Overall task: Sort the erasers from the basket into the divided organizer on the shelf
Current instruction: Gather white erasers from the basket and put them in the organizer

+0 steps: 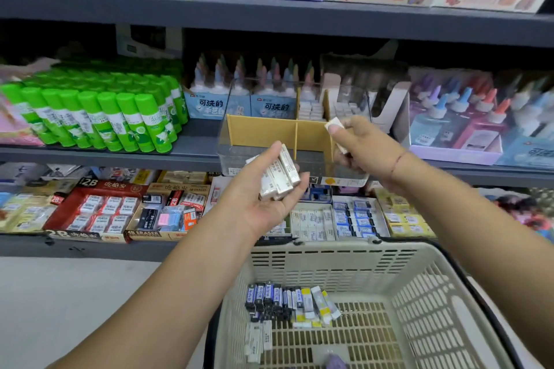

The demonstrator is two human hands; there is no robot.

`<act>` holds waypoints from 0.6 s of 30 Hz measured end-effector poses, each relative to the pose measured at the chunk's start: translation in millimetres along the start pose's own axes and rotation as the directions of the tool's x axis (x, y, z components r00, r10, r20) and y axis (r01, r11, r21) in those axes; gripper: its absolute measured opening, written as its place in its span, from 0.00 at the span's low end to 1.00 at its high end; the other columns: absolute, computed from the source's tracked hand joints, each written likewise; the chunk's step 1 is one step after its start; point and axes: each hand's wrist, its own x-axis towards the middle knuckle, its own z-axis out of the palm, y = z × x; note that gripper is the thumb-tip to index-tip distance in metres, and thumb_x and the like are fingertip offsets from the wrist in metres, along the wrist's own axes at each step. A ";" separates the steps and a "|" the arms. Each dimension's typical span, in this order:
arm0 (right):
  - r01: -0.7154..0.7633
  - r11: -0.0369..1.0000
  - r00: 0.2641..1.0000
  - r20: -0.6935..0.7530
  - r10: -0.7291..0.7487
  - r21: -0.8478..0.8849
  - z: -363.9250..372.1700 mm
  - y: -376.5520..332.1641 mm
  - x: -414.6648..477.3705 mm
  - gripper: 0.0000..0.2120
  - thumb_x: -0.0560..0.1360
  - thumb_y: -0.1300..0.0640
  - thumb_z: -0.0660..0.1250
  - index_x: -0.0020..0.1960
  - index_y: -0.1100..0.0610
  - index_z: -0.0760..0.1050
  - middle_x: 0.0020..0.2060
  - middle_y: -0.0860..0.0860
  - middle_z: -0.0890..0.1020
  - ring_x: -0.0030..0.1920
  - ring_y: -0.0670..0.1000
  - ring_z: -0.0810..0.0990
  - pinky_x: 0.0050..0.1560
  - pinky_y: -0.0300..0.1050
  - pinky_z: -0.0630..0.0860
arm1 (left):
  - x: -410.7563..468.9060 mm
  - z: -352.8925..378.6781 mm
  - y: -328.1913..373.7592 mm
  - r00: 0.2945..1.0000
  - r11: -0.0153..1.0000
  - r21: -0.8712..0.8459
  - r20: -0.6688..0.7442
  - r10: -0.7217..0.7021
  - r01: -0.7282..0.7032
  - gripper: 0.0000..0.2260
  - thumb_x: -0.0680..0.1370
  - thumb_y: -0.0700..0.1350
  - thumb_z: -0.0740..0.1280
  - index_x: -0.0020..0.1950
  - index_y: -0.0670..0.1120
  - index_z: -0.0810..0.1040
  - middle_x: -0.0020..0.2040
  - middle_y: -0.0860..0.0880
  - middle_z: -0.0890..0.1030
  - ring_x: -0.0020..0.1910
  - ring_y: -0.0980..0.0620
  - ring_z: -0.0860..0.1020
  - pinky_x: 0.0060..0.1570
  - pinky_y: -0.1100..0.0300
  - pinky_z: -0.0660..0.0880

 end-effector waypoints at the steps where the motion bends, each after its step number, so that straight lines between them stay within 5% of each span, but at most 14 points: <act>1: -0.040 0.988 0.998 0.051 0.048 -0.146 -7.6 -2.2 13.5 0.10 0.82 0.51 0.55 0.45 0.54 0.67 0.29 0.52 0.74 0.26 0.47 0.67 0.26 0.38 0.65 | 0.7 -0.1 3.2 1.000 1.000 -0.011 0.001 0.004 -0.004 0.09 0.70 0.42 0.76 0.44 0.39 0.80 0.47 0.37 0.81 0.46 0.42 0.81 0.37 0.50 0.82; 4: -0.029 0.839 0.987 0.119 0.111 -0.543 -20.5 -7.5 46.4 0.09 0.81 0.52 0.58 0.50 0.58 0.69 0.37 0.55 0.80 0.32 0.52 0.73 0.36 0.46 0.71 | 2.3 1.3 9.7 1.000 0.999 -0.035 -0.001 0.009 -0.009 0.09 0.70 0.42 0.75 0.43 0.38 0.79 0.45 0.38 0.81 0.45 0.43 0.80 0.39 0.50 0.82; 7: 0.150 0.628 0.986 0.160 -0.042 -0.764 -24.7 -16.8 65.8 0.12 0.76 0.50 0.67 0.49 0.59 0.76 0.42 0.54 0.80 0.42 0.55 0.76 0.41 0.47 0.72 | 3.4 2.6 12.7 1.000 0.999 -0.046 -0.015 0.008 -0.009 0.10 0.70 0.42 0.75 0.45 0.39 0.79 0.45 0.39 0.81 0.45 0.43 0.80 0.39 0.49 0.82; 13: 0.299 0.493 0.954 0.235 -0.189 -0.817 -11.8 -13.8 83.3 0.11 0.77 0.56 0.65 0.57 0.58 0.79 0.53 0.54 0.82 0.53 0.54 0.79 0.56 0.48 0.75 | 2.9 1.6 14.3 0.999 0.999 -0.049 -0.046 0.003 -0.006 0.11 0.70 0.41 0.76 0.47 0.38 0.79 0.47 0.38 0.81 0.46 0.42 0.80 0.37 0.49 0.81; 18: 0.318 0.490 0.915 0.127 -0.383 -0.812 5.2 1.2 83.4 0.08 0.75 0.51 0.69 0.51 0.54 0.80 0.49 0.50 0.82 0.50 0.51 0.79 0.51 0.44 0.73 | 4.0 1.6 16.5 0.999 0.999 -0.052 -0.049 0.011 -0.014 0.11 0.70 0.42 0.76 0.48 0.39 0.80 0.49 0.38 0.81 0.47 0.42 0.80 0.36 0.49 0.82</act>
